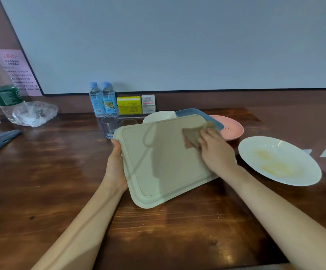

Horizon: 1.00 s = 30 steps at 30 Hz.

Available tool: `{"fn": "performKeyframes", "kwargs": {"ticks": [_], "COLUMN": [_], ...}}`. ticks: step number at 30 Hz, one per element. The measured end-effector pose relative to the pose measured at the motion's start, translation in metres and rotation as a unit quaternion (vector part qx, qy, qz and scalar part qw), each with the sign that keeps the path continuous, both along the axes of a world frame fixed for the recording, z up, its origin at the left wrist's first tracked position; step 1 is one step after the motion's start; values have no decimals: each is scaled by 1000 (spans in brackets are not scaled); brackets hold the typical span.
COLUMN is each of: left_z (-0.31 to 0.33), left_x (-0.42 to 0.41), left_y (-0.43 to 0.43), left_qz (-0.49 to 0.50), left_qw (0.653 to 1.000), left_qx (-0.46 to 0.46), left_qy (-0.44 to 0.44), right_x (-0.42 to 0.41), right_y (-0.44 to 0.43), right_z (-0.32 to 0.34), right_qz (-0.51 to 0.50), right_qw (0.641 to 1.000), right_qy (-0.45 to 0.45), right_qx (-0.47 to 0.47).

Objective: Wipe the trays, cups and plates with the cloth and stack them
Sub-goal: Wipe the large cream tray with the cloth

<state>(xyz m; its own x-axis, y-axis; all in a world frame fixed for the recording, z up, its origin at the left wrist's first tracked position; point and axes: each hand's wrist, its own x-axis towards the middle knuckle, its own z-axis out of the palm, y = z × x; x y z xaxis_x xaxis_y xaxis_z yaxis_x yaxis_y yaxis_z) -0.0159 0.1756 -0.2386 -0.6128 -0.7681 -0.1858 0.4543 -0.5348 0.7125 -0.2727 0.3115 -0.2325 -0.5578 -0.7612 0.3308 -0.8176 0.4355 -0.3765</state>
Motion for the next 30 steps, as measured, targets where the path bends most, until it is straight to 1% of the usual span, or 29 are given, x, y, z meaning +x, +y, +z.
{"fn": "performKeyframes", "kwargs": {"ticks": [2,4,7,10,12,13,15,17,19,21,23,24,26,28,30], "left_z": [-1,-3,-8,-12,-12,-11,-9,-7,-6,-6,-7,-8,-10,-10,-11], "left_x": [0,-2,-5,-2,0,0,-1,-2,-2,-2,-3,-3,-3,-1,-1], "left_y": [-1,0,-1,-4,-6,-6,-4,-3,-2,-1,-1,-2,-2,-2,-2], "left_qz": [0,-4,-13,-28,-37,-34,-21,-7,0,-3,-6,-6,-8,-13,-17], "left_qw": [1000,1000,999,999,999,999,1000,1000,1000,1000,1000,1000,1000,1000,1000], "left_qx": [-10,-19,-32,-31,-24,-19,-12,-3,-9,-15,-21,-22,-23,-21,-20], "left_qy": [-6,-10,-11,2,7,9,10,10,6,6,5,5,5,11,4], "right_x": [-11,9,75,132,136,127,95,54,22,14,36,55,102,147,171], "right_y": [5,2,-7,-9,-5,-4,-2,1,7,8,0,-4,-9,-8,-2], "right_z": [-3,-2,-7,-12,-12,-10,-8,-7,-6,-7,-7,-7,-9,-13,-17], "right_qz": [-51,-44,43,157,213,221,184,103,32,-13,-17,-1,64,146,209], "right_qw": [999,999,999,987,976,975,983,995,999,999,999,999,997,988,969], "right_qy": [-5,-4,-18,18,34,33,21,5,3,5,-14,-21,-12,53,127], "right_qx": [4,-5,-15,-26,-9,-1,8,16,29,45,47,42,29,20,20]}}
